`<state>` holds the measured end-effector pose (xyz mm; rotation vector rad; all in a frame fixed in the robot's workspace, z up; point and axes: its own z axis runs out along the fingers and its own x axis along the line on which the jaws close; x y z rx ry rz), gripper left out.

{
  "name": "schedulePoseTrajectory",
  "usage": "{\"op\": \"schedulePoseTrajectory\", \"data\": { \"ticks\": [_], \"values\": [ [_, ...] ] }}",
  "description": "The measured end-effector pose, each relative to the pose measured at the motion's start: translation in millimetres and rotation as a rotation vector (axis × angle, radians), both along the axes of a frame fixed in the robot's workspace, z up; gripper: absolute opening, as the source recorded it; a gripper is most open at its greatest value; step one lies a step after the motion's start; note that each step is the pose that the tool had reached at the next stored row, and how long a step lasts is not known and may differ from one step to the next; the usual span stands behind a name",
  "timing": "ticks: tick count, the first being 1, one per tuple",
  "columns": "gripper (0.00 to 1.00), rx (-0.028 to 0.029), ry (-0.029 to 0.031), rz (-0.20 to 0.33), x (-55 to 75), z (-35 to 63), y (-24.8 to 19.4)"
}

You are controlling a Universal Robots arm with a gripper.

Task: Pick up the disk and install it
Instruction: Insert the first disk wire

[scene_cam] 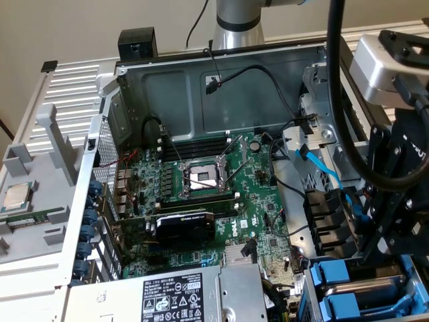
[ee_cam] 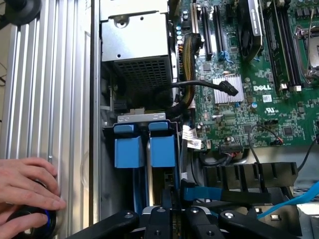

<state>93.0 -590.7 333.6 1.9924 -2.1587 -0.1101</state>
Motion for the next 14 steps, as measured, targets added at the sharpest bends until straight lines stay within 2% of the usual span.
{"op": "schedulePoseTrajectory", "data": {
  "ticks": [12, 14],
  "values": [
    [0.16, 0.0005, -0.0001, 0.000, 0.0, -1.9, 0.0],
    [0.16, 0.0020, -0.0008, 0.000, 0.1, -1.5, 0.1]
  ]
}}
